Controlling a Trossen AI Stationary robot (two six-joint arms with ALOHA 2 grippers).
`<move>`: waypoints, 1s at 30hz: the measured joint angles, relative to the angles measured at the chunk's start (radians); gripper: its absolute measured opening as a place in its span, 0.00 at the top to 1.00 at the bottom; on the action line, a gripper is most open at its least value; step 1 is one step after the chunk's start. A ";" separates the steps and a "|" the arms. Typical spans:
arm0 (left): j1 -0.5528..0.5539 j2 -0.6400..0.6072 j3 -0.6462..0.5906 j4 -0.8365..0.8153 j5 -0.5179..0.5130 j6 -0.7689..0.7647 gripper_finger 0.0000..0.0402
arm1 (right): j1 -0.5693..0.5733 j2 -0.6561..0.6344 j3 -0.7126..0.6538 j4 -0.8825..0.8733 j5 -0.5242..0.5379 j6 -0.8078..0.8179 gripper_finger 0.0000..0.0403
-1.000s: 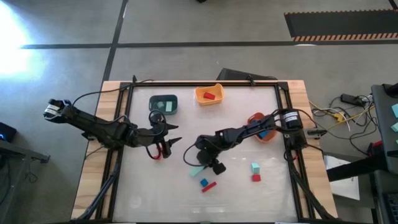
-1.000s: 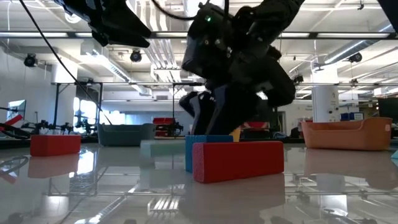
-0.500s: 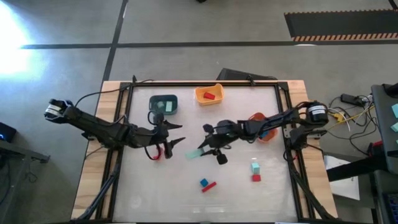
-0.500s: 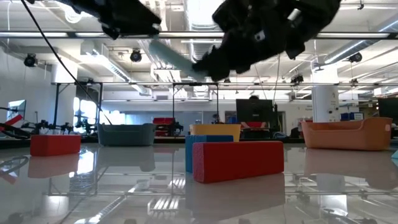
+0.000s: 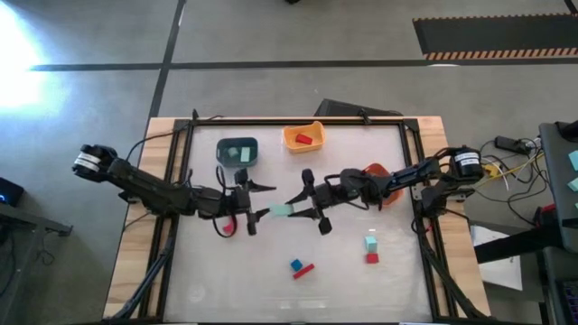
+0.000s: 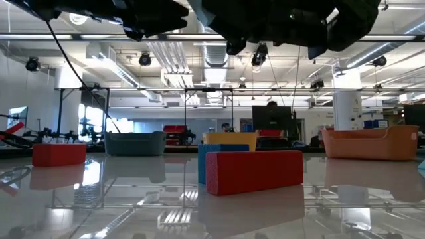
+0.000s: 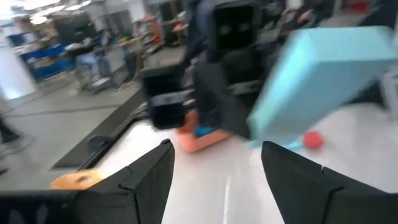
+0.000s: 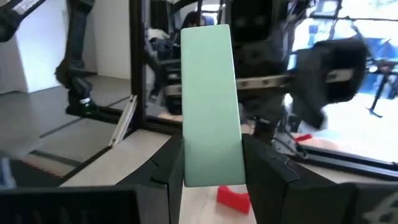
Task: Sort & place blocks by color
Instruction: Put the light blue block into the blue bin
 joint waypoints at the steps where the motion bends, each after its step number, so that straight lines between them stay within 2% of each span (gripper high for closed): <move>1: 0.000 0.015 -0.002 0.035 0.023 0.000 0.44 | 0.000 0.000 0.000 0.006 0.011 0.000 0.71; 8: 0.000 0.091 -0.014 0.228 0.080 0.002 0.44 | -0.004 -0.002 0.000 0.025 0.033 -0.010 0.71; 12: 0.000 0.122 -0.014 0.284 0.106 0.019 0.44 | -0.002 -0.002 0.000 0.026 0.023 -0.010 0.71; 14: 0.000 0.127 -0.012 0.308 0.139 0.019 0.44 | -0.003 -0.002 0.003 0.026 0.054 -0.010 0.71; 30: 0.002 0.122 -0.010 0.383 0.159 0.029 0.45 | -0.008 0.008 0.001 0.019 0.072 -0.010 0.71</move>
